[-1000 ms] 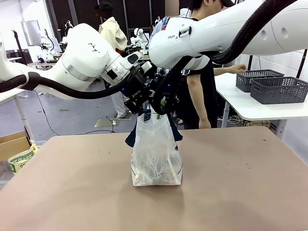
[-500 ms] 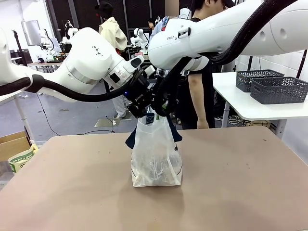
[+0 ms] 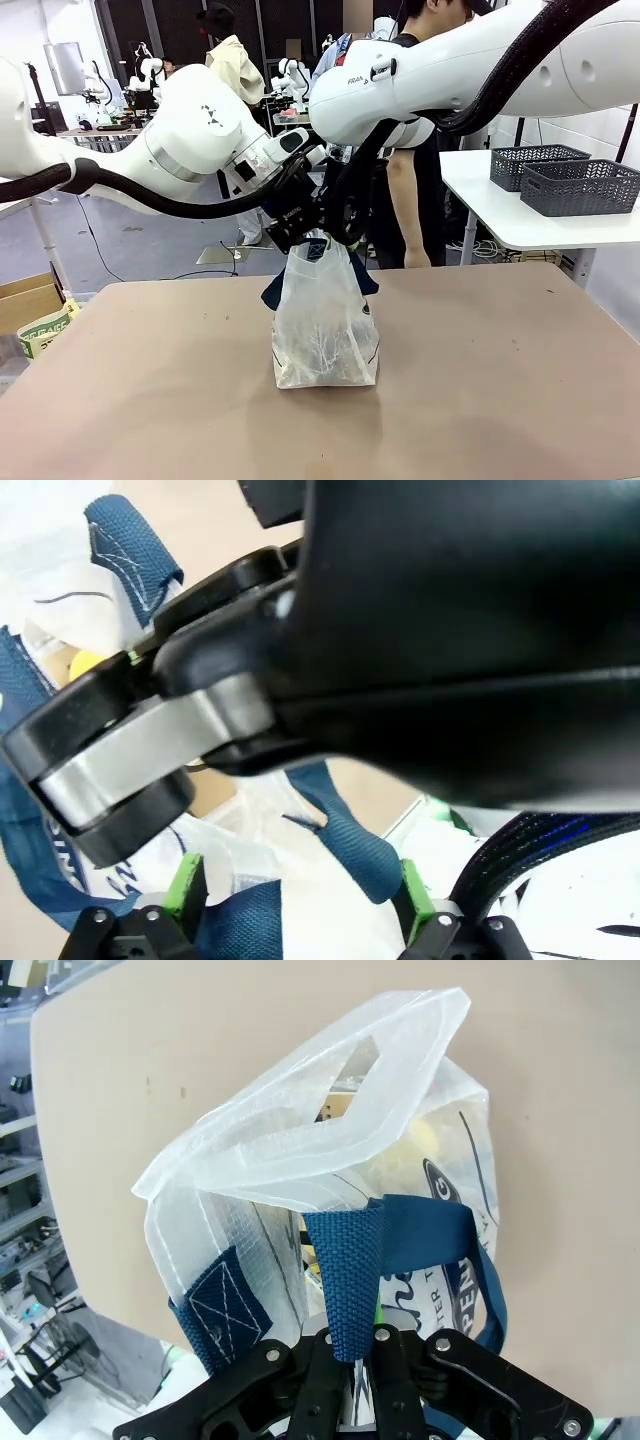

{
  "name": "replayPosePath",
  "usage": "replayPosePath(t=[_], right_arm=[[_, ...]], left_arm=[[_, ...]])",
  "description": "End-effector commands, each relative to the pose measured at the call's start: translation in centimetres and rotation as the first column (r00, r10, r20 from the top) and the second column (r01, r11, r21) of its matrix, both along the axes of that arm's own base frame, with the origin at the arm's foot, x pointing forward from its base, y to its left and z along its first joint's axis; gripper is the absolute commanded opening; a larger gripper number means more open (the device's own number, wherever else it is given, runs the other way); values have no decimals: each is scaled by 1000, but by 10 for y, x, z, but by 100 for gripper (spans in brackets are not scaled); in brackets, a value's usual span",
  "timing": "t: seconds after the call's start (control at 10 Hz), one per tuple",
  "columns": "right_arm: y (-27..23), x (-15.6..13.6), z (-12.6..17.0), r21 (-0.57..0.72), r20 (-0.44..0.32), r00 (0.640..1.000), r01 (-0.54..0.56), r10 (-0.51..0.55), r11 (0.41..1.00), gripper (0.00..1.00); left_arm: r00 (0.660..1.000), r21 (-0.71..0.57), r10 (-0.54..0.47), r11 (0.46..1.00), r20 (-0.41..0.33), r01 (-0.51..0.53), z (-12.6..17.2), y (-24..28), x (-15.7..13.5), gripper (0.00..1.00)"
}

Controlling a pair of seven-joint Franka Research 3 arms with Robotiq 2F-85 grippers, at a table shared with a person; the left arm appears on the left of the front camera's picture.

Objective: Transfer purchased items from the store into the shopping bag.
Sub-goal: Move the Reusable shopping bag to the right side of the table.

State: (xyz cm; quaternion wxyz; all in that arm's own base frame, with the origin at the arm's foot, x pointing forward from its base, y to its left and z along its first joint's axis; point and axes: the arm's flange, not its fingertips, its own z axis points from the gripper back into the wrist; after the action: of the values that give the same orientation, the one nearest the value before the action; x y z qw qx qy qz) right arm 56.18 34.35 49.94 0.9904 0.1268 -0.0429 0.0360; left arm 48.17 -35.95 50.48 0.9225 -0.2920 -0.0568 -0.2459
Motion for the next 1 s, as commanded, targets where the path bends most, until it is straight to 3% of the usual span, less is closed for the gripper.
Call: replayPosePath(t=[0.0,0.3,0.4,0.9], right_arm=[[3,4,-3,6,17,1000,13,-14,1000,0],[2,4,-2,3,19,1000,12,-12,1000,0],[2,4,-2,3,19,1000,11,-11,1000,0],[-1,5,-1,8,20,1000,14,-14,1000,0]], left_arm=[[999,40,17,999,29,-18,1,2,-7,62],[999,42,27,999,27,-28,2,5,-6,4],[999,41,34,999,30,-35,2,7,-6,0],[997,43,67,997,50,-69,7,17,-6,0]])
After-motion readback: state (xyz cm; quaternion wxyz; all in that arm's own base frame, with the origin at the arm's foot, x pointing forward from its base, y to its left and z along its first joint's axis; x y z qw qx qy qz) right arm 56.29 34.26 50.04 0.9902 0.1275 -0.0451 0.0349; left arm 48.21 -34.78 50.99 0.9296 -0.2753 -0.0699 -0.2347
